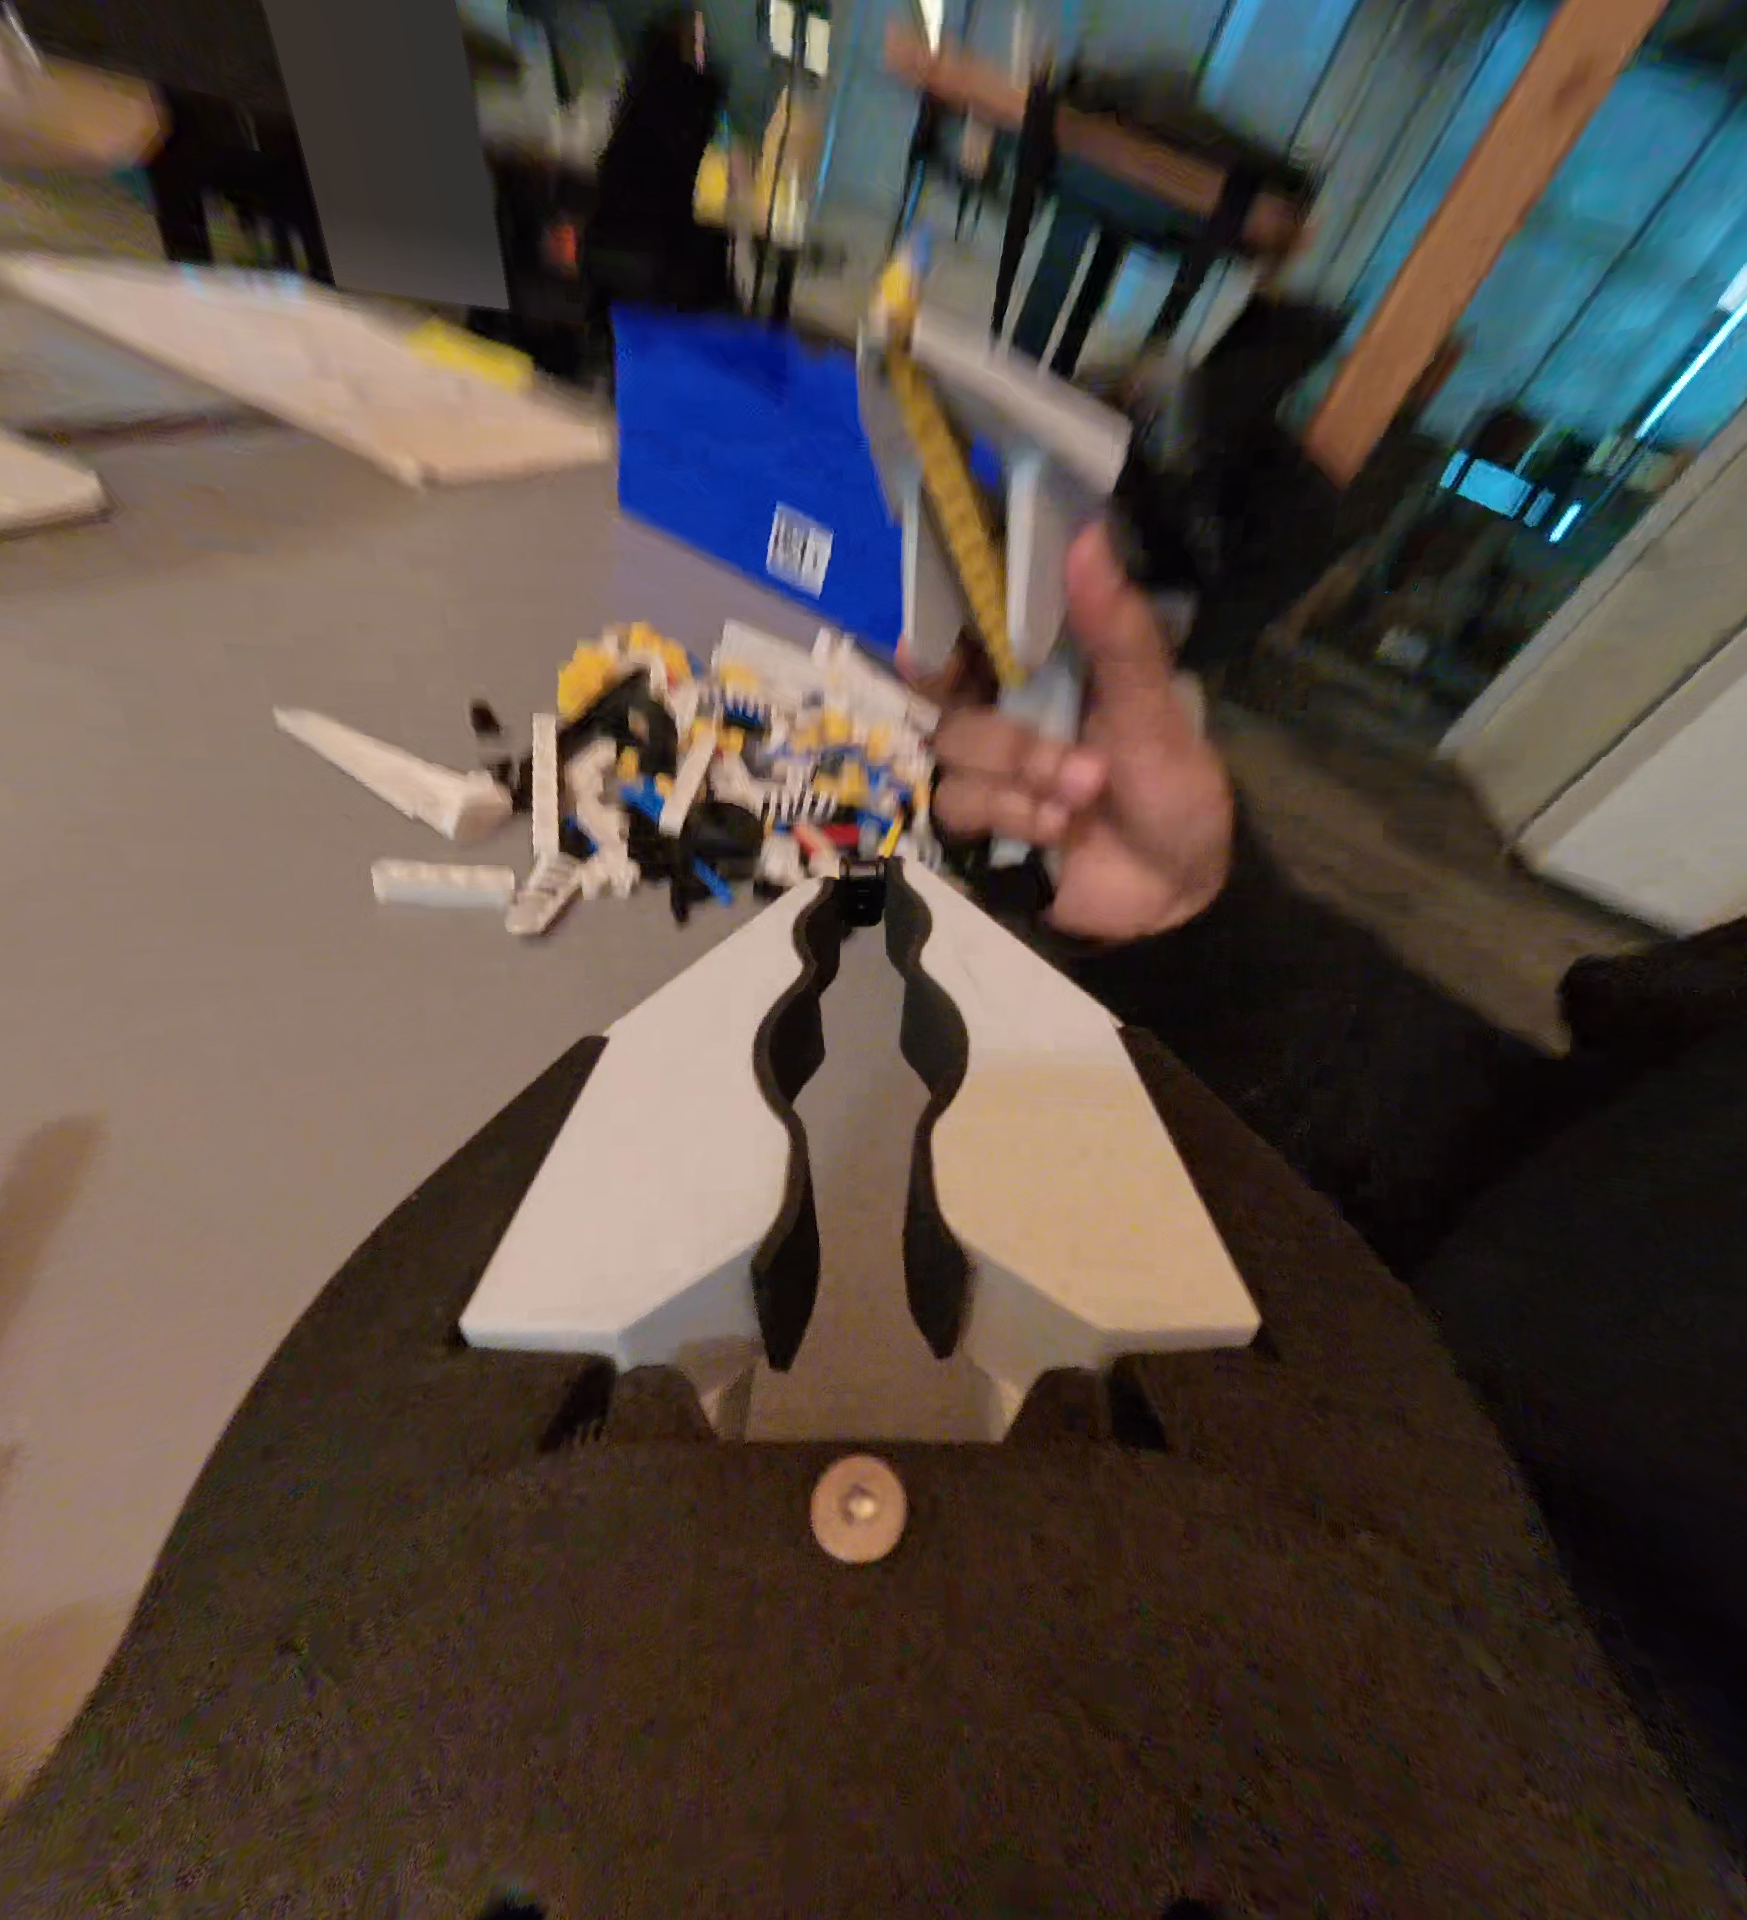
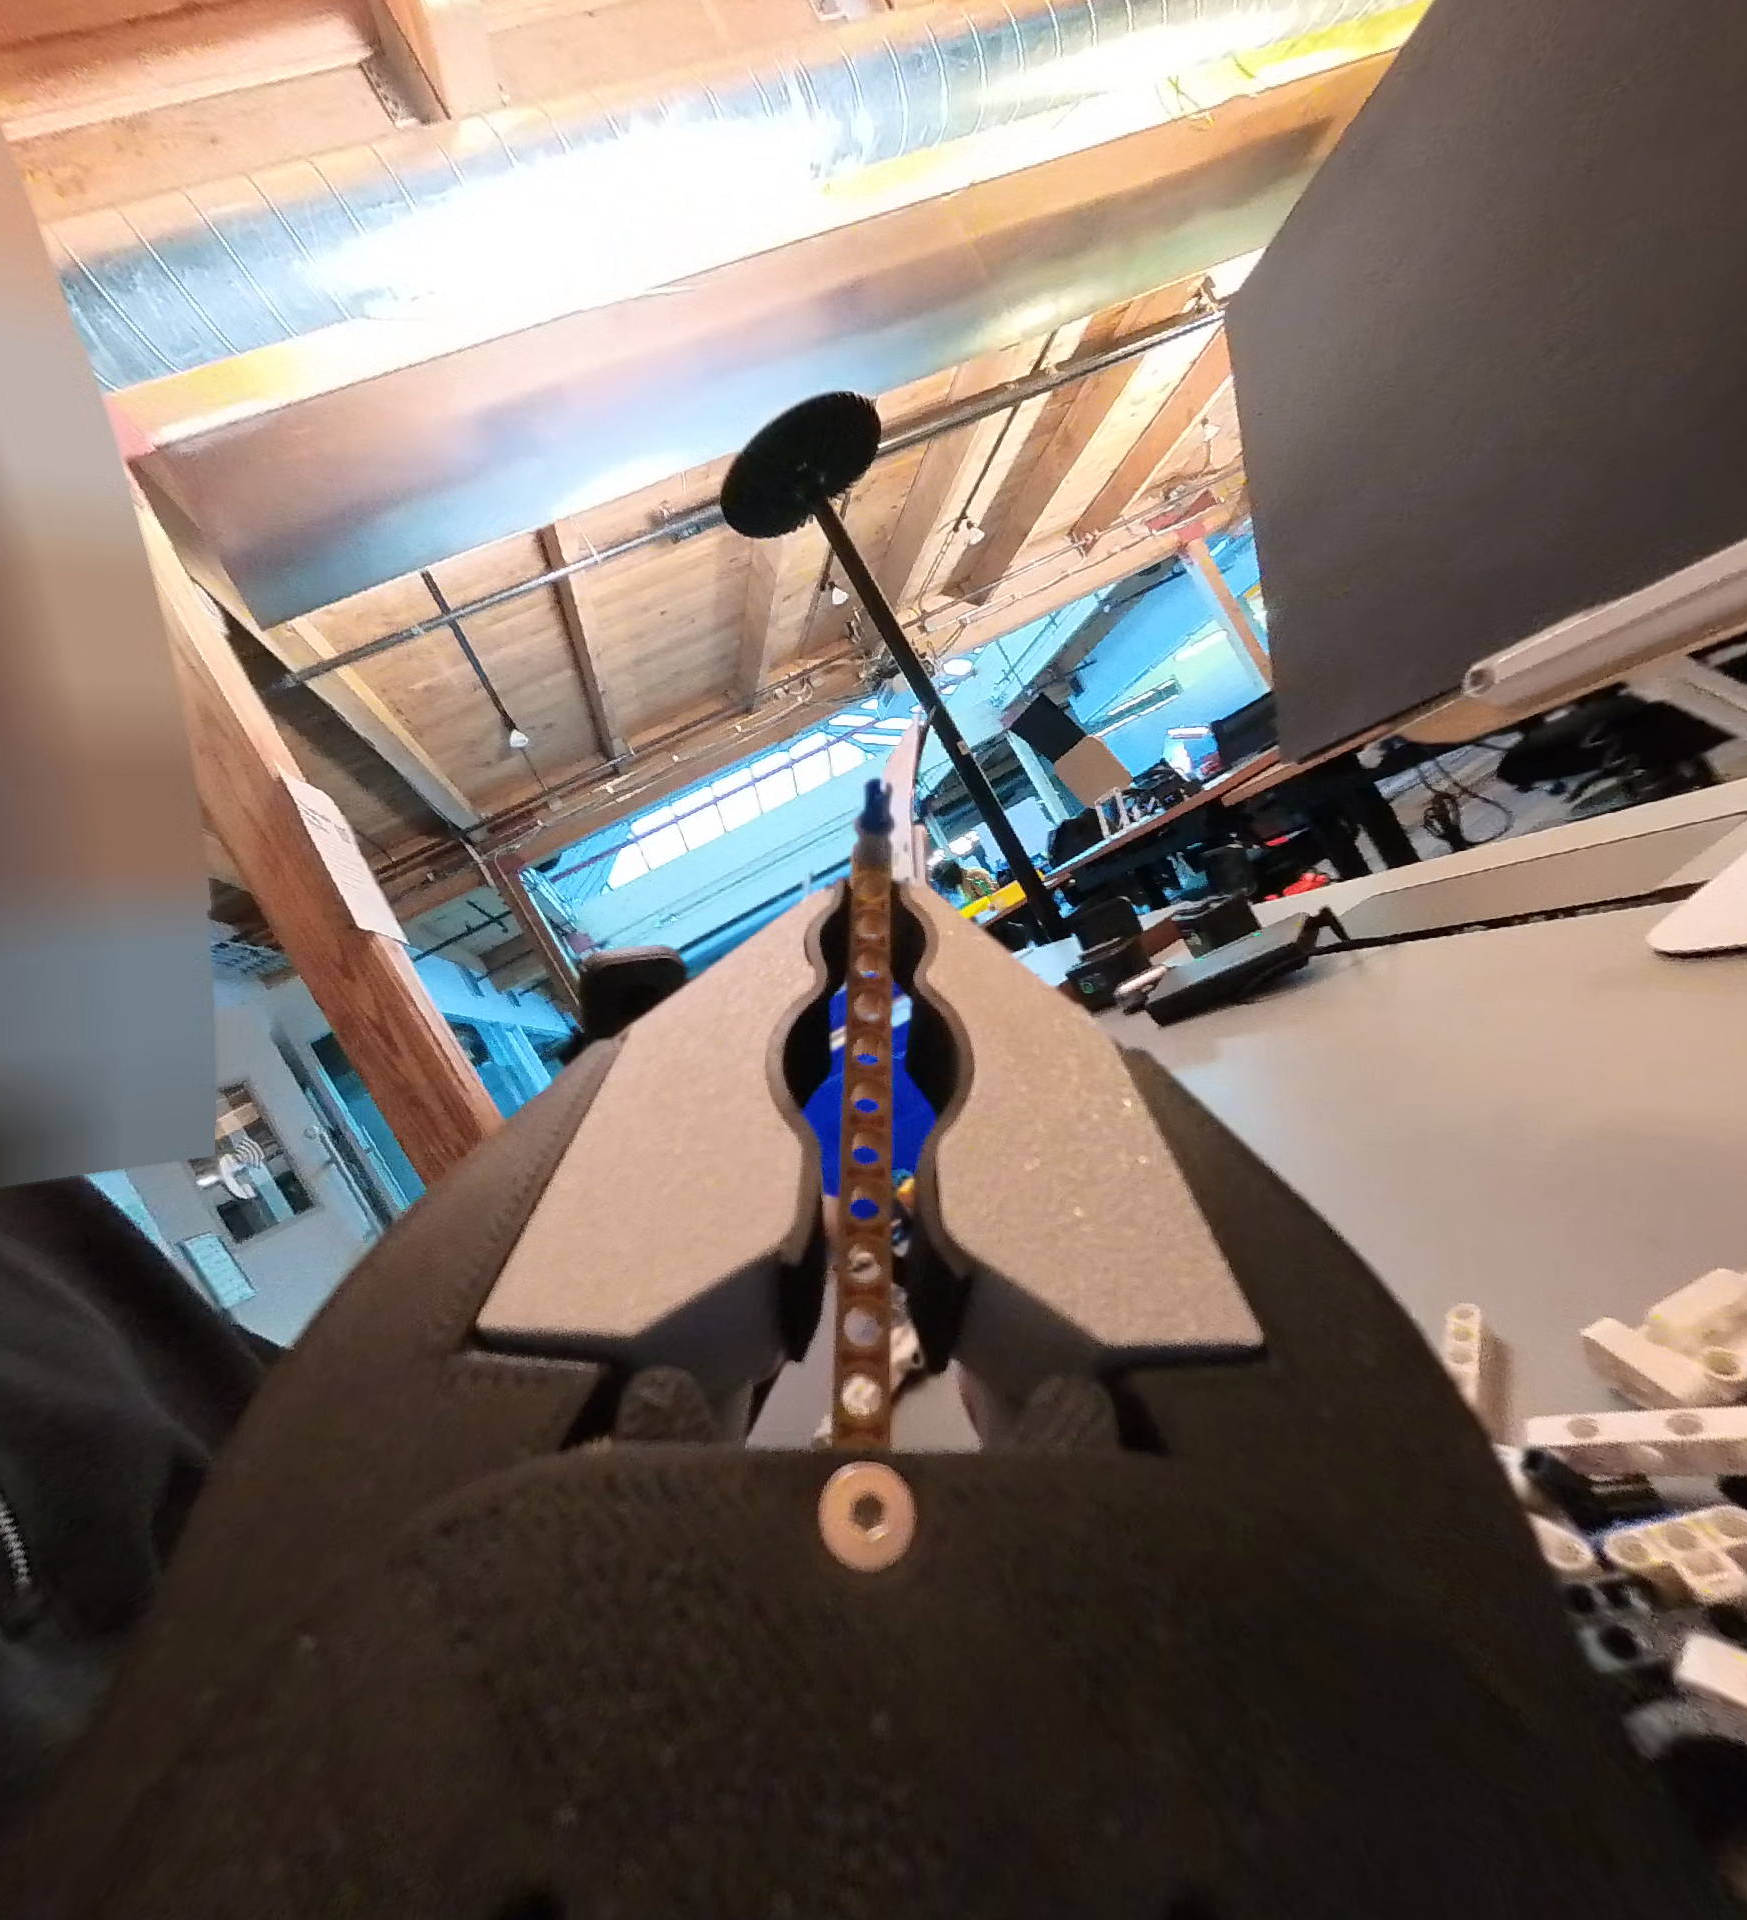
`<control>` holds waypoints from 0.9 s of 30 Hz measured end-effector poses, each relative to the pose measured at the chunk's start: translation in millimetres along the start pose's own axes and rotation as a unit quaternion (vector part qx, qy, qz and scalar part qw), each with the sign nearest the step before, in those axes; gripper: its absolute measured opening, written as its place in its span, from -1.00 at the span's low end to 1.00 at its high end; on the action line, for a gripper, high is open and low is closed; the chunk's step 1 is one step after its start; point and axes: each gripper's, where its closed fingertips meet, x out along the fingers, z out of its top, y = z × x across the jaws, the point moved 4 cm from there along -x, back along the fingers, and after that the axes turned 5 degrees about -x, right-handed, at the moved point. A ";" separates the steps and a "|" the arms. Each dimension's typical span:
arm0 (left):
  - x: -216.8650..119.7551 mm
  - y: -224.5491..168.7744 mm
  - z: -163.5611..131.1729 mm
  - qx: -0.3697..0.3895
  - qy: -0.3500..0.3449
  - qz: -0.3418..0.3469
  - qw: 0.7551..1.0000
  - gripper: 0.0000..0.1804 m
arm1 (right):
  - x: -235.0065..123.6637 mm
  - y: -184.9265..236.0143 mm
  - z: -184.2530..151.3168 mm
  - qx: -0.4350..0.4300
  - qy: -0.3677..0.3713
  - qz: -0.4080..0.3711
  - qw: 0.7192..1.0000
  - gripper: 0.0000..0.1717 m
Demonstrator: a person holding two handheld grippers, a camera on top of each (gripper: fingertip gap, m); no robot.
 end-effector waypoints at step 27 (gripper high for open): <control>51.0 -6.9 61.5 -0.200 -0.144 -0.263 0.933 -0.68 | -2.8 8.3 -19.4 -0.105 0.108 -0.012 0.989 -0.95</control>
